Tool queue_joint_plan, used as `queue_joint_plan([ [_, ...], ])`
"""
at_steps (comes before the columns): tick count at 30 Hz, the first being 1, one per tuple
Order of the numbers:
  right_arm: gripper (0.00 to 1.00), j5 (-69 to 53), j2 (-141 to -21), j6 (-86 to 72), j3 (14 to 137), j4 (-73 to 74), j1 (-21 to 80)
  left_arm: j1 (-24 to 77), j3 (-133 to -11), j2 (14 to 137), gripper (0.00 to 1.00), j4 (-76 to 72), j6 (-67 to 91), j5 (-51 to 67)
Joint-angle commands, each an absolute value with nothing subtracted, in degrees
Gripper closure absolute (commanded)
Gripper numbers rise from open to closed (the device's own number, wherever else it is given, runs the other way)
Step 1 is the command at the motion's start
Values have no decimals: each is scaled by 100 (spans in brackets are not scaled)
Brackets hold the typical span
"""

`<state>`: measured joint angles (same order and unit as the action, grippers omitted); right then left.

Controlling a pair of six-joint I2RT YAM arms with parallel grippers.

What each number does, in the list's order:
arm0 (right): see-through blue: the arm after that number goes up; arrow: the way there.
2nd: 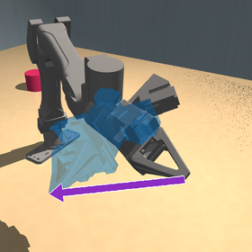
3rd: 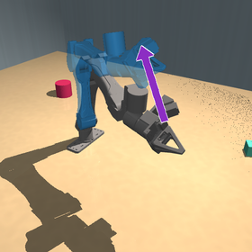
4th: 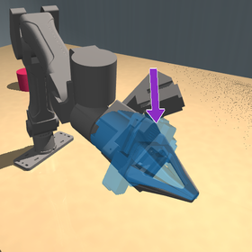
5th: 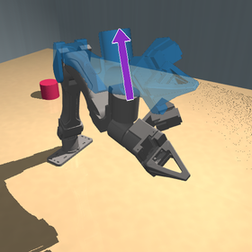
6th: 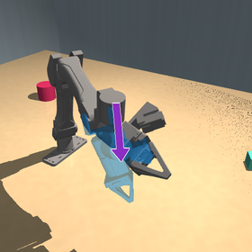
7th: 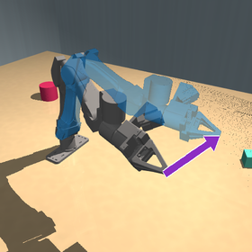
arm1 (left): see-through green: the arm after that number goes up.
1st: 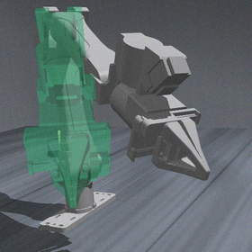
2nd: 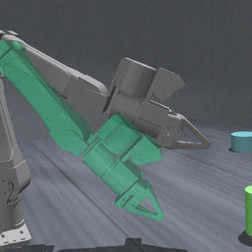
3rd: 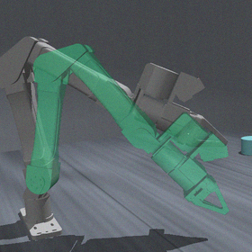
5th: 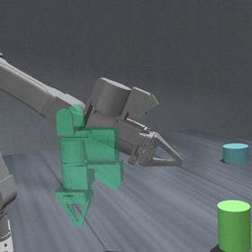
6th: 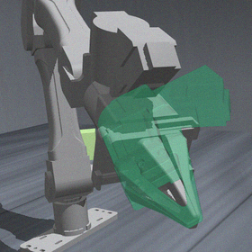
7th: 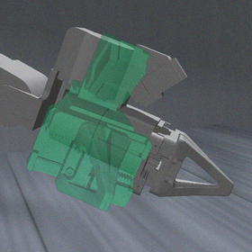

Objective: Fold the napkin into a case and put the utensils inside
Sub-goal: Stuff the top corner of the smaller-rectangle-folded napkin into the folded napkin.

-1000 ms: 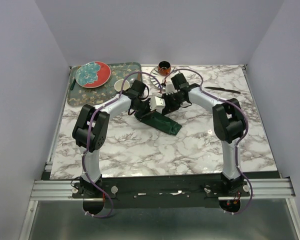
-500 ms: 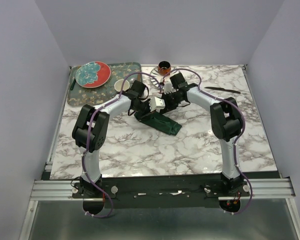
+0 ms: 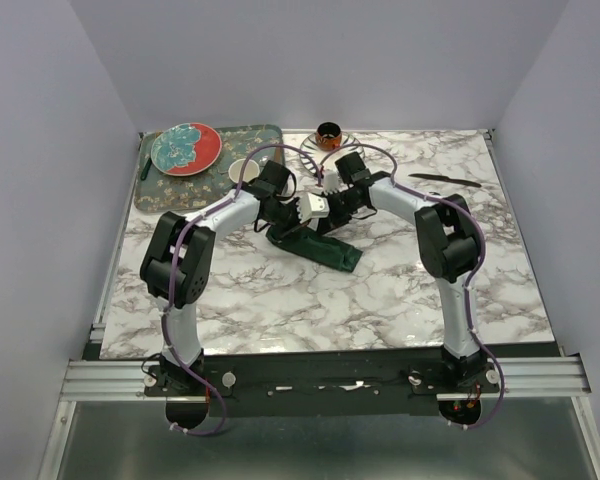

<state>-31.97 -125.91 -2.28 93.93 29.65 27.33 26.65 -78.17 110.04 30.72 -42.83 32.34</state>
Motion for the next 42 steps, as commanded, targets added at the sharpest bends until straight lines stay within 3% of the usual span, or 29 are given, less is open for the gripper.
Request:
queue_joint_plan([
  [1, 96, -3471, -12525, -141, 9150, 2918, 2874, 2698, -7673, 10652, 100, 3182, -4140, 3507],
  [35, 96, -3964, -12357, -88, 8912, 2777, 3059, 2874, -8042, 11250, 100, 3392, -3648, 3068],
  [42, 89, -3911, -12366, -263, 9052, 2856, 3041, 2883, -7946, 11206, 100, 3358, -3603, 3015],
])
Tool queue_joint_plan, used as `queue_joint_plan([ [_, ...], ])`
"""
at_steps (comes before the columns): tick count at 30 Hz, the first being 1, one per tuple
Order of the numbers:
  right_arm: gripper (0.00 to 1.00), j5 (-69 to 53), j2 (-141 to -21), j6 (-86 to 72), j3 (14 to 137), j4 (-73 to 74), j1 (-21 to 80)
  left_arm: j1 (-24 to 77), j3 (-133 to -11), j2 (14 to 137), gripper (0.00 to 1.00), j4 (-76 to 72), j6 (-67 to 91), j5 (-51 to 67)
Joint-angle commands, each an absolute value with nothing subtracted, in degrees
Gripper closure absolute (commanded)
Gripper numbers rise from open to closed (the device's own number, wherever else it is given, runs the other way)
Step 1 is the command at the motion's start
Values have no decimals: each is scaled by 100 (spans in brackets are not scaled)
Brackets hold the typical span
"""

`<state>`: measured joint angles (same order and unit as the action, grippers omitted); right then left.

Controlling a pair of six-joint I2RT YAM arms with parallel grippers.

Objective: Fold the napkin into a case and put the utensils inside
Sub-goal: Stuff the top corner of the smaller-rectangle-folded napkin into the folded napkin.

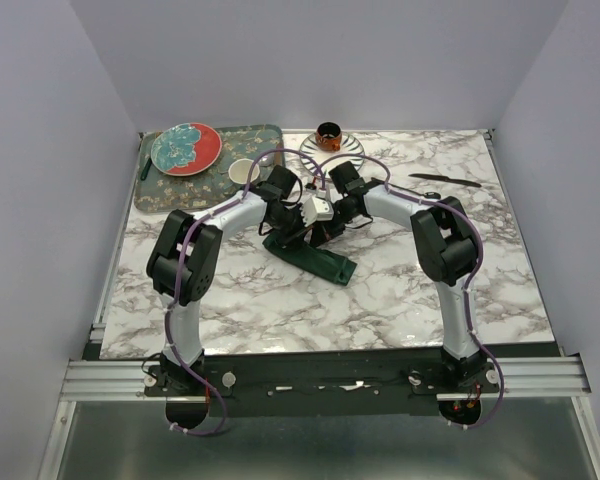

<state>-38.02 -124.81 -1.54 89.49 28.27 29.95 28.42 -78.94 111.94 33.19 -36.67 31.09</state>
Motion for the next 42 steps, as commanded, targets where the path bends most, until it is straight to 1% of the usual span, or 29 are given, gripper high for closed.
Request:
queue_joint_plan([
  [1, 87, -3902, -12349, -298, 9070, 2874, 3024, 2883, -7937, 11189, 100, 3366, -3621, 3032],
  [2, 85, -3894, -12323, -386, 9079, 2900, 3006, 2883, -7928, 11188, 100, 3358, -3630, 3024],
  [3, 81, -3885, -12305, -422, 9105, 2926, 2954, 2883, -7910, 11180, 100, 3357, -3639, 3041],
  [5, 78, -3876, -12296, -500, 9158, 3014, 2892, 2883, -7901, 11153, 100, 3357, -3691, 3059],
  [6, 75, -3885, -12296, -527, 9193, 3041, 2805, 2883, -7893, 11136, 100, 3357, -3709, 3067],
  [11, 64, -4174, -12366, -493, 9413, 3383, 2593, 2874, -7919, 11171, 100, 3375, -3744, 3076],
  [12, 58, -4244, -12366, -440, 9413, 3436, 2584, 2874, -7936, 11171, 100, 3375, -3735, 3076],
  [14, 52, -4385, -12331, -291, 9335, 3515, 2593, 2883, -7945, 11188, 100, 3384, -3735, 3076],
  [15, 47, -4421, -12331, -247, 9308, 3524, 2593, 2883, -7963, 11188, 100, 3392, -3727, 3067],
  [17, 44, -4544, -12322, -150, 9281, 3577, 2593, 2883, -7989, 11215, 100, 3401, -3727, 3067],
  [20, 43, -4632, -12383, -53, 9290, 3647, 2601, 2874, -8042, 11250, 100, 3410, -3683, 3076],
  [22, 40, -4649, -12410, -44, 9308, 3700, 2645, 2883, -8077, 11276, 100, 3410, -3648, 3085],
  [27, 39, -4623, -12568, 334, 9290, 3929, 2716, 2874, -8138, 11320, 100, 3419, -3604, 3085],
  [32, 41, -4605, -12674, 448, 9202, 3955, 2707, 2874, -8174, 11347, 100, 3410, -3525, 3111],
  [38, 51, -4465, -12902, 527, 9307, 3981, 2716, 2874, -8183, 11364, 100, 3419, -3428, 3138],
  [39, 56, -4447, -12920, 545, 9325, 3964, 2725, 2874, -8183, 11364, 100, 3419, -3419, 3146],
  [42, 61, -4403, -12990, 554, 9360, 3964, 2725, 2865, -8183, 11373, 100, 3393, -3331, 3155],
])
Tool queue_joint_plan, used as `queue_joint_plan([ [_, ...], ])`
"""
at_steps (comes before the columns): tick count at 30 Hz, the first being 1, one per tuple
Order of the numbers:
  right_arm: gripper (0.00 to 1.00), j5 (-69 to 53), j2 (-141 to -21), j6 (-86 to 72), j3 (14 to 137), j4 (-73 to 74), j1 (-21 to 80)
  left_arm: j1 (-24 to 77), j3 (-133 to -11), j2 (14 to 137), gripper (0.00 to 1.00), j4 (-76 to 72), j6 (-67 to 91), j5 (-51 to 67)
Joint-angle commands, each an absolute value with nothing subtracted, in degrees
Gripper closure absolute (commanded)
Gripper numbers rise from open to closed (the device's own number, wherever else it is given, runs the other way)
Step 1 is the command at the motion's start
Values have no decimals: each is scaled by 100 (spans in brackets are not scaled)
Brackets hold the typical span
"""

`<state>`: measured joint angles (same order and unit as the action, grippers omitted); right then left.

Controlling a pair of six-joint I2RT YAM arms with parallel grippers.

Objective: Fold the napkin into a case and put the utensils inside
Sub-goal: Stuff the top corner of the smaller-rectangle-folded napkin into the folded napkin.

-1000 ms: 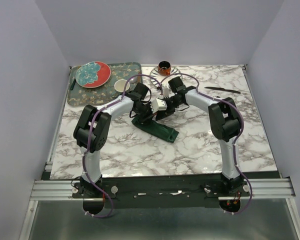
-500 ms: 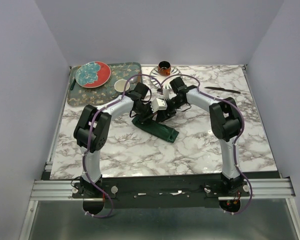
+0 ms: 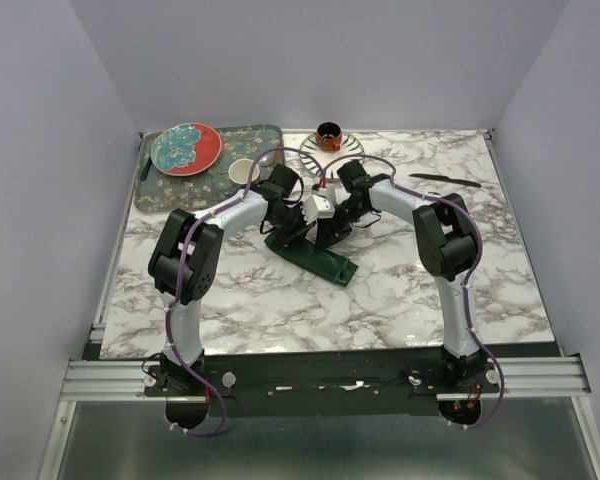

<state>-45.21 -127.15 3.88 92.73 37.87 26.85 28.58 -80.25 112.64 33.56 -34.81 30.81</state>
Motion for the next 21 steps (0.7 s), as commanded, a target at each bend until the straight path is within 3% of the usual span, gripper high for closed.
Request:
queue_joint_plan([
  [1, 62, -4403, -13008, 536, 9369, 3964, 2716, 2857, -8191, 11382, 100, 3393, -3305, 3164],
  [13, 83, -4192, -13043, 563, 9220, 3858, 2725, 2593, -8288, 11452, 98, 3208, -2444, 3269],
  [16, 82, -4166, -13043, 536, 9202, 3832, 2716, 2558, -8271, 11435, 98, 3217, -2321, 3357],
  [21, 72, -4350, -12929, 379, 9228, 3841, 2716, 2566, -8200, 11452, 100, 3155, -2356, 3472],
])
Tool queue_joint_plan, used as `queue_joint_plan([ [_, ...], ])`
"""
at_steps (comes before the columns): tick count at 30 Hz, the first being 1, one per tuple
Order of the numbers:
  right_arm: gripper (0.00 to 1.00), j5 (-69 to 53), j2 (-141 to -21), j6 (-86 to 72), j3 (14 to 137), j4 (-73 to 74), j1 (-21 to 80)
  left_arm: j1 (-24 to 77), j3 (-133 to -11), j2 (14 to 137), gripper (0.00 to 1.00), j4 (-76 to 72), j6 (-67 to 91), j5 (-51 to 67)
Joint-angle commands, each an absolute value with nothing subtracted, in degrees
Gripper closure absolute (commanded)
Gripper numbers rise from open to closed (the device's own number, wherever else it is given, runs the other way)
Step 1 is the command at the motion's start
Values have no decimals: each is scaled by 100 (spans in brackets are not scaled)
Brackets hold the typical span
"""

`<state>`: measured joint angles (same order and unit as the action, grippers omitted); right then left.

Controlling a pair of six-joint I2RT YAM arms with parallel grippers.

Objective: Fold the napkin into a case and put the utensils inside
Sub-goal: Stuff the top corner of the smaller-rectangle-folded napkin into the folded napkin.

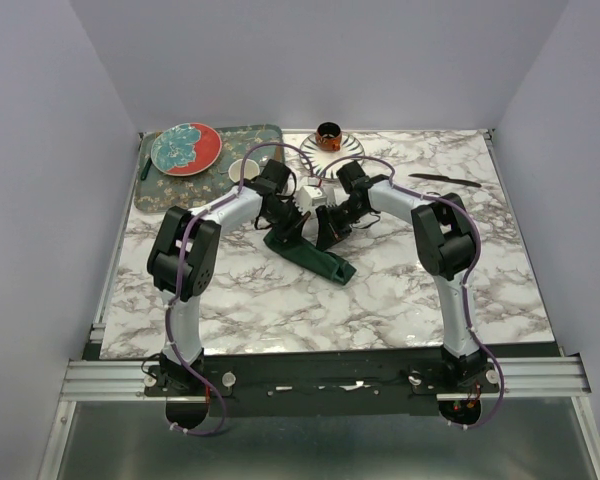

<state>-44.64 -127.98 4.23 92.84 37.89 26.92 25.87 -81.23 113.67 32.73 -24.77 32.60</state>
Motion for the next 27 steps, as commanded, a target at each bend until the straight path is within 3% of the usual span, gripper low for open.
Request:
queue_joint_plan([
  [1, 71, -4368, -12911, 343, 9281, 3850, 2716, 2575, -8200, 11470, 100, 3164, -2373, 3489],
  [27, 59, -5159, -13052, -562, 9580, 3981, 2540, 2848, -8297, 11584, 100, 3357, -2698, 2927],
])
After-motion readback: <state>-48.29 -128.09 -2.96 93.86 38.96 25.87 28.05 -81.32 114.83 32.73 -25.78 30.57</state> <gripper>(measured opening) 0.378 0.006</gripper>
